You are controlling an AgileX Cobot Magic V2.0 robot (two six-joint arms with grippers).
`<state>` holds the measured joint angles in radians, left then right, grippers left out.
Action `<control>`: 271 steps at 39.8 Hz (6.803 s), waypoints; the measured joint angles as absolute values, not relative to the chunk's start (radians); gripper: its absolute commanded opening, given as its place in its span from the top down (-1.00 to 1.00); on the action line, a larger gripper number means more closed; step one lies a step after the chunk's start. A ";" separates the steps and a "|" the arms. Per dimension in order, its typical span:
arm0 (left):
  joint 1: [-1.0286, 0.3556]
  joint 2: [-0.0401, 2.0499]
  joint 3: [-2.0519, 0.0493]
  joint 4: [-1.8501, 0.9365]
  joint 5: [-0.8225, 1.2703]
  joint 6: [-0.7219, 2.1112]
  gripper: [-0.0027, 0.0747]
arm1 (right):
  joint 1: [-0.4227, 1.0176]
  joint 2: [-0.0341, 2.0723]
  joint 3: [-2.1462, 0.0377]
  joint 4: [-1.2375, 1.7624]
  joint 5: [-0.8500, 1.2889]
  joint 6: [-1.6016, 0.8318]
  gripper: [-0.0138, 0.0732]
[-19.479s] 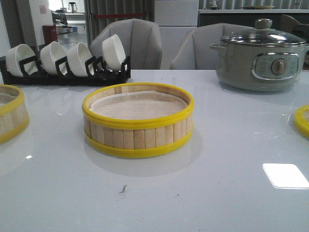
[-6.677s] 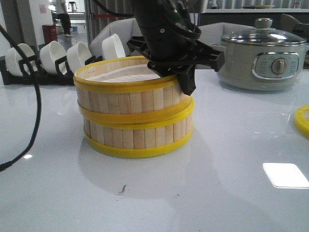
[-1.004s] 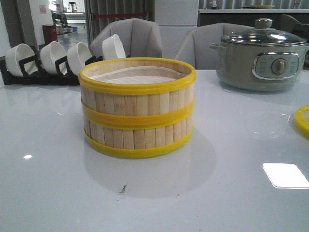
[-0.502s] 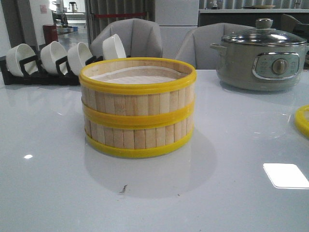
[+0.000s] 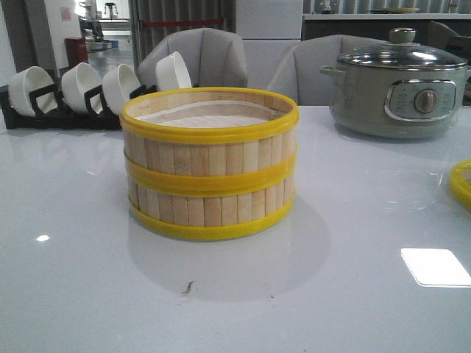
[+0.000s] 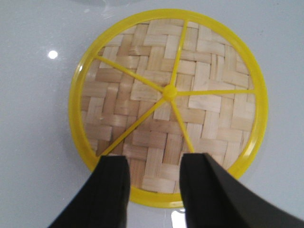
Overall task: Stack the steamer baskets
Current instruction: 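Lower the right gripper onto the hub of the woven bamboo lid, then grasp the lid's centre hub with the right gripper and lift it, then carry the lid over the stacked baskets with the right gripper, then lower the lid onto the top basket and open the right gripper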
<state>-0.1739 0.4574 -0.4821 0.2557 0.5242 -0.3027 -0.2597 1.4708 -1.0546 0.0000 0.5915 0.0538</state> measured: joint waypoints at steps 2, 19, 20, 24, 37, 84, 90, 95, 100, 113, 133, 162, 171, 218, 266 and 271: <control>-0.174 0.457 -0.482 0.256 0.524 -0.303 0.71 | -0.267 1.507 -1.082 0.000 0.596 0.054 -0.17; -0.174 0.457 -0.482 0.256 0.524 -0.303 0.71 | -0.290 1.758 -1.282 0.000 0.694 0.054 -0.17; -0.174 0.457 -0.482 0.256 0.524 -0.303 0.71 | -0.291 1.765 -1.287 0.000 0.696 0.054 -0.17; -0.174 0.457 -0.482 0.256 0.524 -0.303 0.71 | -0.300 1.788 -1.296 0.000 0.696 0.054 -0.17; -0.174 0.457 -0.482 0.256 0.524 -0.303 0.71 | -0.307 1.824 -1.296 0.005 0.675 0.054 -0.17; -0.174 0.457 -0.482 0.256 0.524 -0.303 0.71 | -0.307 1.911 -1.332 0.017 0.627 0.054 0.10; -0.174 0.457 -0.482 0.256 0.524 -0.303 0.71 | -0.307 1.911 -1.332 0.026 0.623 0.054 0.43; -0.174 0.457 -0.482 0.256 0.524 -0.304 0.71 | -0.307 1.911 -1.332 0.034 0.623 0.054 0.56; -0.174 0.457 -0.482 0.256 0.524 -0.304 0.71 | -0.295 1.911 -1.336 0.035 0.633 0.054 0.56; -0.182 0.457 -0.482 0.259 0.521 -0.304 0.71 | -0.129 1.845 -1.478 0.036 0.808 0.054 0.57; -0.173 0.457 -0.482 0.258 0.518 -0.306 0.71 | 0.240 1.809 -1.870 0.090 1.015 0.054 0.57; -0.173 0.457 -0.482 0.258 0.518 -0.306 0.71 | 0.547 2.063 -2.144 0.108 1.072 0.054 0.57; -0.173 0.457 -0.482 0.258 0.518 -0.306 0.71 | 0.549 2.103 -2.182 0.105 1.080 0.054 0.57; -0.173 0.457 -0.482 0.258 0.518 -0.306 0.71 | 0.543 2.139 -2.188 0.064 1.069 0.054 0.57; -0.173 0.457 -0.482 0.258 0.518 -0.306 0.71 | 0.543 2.149 -2.188 0.079 1.059 0.054 0.53; -0.173 0.457 -0.482 0.258 0.518 -0.306 0.71 | 0.543 2.149 -2.188 0.081 1.059 0.054 0.30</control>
